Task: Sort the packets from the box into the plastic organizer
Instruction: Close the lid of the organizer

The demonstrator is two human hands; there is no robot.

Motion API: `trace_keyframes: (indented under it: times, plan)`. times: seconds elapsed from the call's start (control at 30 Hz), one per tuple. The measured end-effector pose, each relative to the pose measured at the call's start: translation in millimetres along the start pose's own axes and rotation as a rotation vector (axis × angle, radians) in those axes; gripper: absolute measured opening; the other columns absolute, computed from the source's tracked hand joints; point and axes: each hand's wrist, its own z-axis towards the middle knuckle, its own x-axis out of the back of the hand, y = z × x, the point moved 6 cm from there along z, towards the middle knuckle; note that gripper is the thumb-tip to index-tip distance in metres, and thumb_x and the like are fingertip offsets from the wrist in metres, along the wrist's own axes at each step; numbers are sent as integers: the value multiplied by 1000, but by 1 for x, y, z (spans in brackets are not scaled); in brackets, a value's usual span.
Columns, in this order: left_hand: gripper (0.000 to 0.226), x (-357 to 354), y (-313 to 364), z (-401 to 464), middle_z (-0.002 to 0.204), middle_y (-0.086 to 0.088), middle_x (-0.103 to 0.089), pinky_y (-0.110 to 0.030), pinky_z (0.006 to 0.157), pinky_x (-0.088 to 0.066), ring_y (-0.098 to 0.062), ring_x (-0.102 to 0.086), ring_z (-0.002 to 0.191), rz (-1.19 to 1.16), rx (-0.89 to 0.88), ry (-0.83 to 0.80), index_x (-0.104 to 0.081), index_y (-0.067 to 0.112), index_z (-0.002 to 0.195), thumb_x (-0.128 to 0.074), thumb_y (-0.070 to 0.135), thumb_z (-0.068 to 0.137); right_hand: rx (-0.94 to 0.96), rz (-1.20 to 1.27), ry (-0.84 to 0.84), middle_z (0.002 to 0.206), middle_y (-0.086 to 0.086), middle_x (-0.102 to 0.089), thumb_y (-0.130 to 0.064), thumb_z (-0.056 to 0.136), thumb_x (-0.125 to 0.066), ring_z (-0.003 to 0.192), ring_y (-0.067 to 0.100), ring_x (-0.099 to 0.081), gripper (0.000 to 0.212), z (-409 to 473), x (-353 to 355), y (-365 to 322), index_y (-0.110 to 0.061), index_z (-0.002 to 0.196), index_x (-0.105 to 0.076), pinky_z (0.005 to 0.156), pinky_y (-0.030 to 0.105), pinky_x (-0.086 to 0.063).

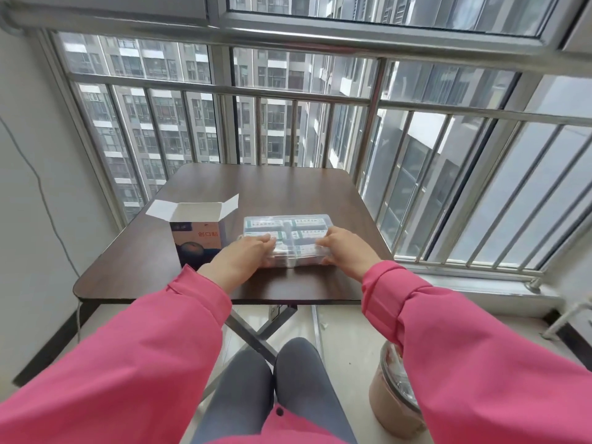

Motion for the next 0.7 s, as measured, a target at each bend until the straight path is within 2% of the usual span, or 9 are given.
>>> trace_keyframes:
  times: [0.1,0.23,0.4,0.7]
  plan:
    - [39,0,2,0,124,-8,-55,-37,93,-41,-30,-56,112,101,-7,-35,-46,8,129,-53,7,92,3,-63,20,113,10,-51,-16,81,-67,108,30,-53,32,2,-3,-4,-12,113,-63,84,37,-47]
    - [21,8,11,0,109,-10,-58,-36,80,-41,-30,-57,101,217,15,-58,-51,6,109,-58,12,90,-16,-118,43,112,10,-49,-12,81,-65,107,32,-54,28,3,-5,-5,-11,109,-62,79,37,-47]
    - [14,15,10,0,95,-13,-61,-33,67,-41,-34,-59,90,177,100,-53,-54,8,92,-64,9,82,-14,-140,57,112,9,-51,-11,79,-67,107,30,-53,31,3,-4,-5,-11,110,-63,76,36,-46]
    - [13,19,13,2,99,-16,-63,-32,69,-39,-37,-58,97,127,137,-23,-63,5,91,-67,6,79,1,-170,49,112,9,-55,-13,76,-71,105,31,-57,34,8,-5,-7,-11,110,-66,79,35,-46]
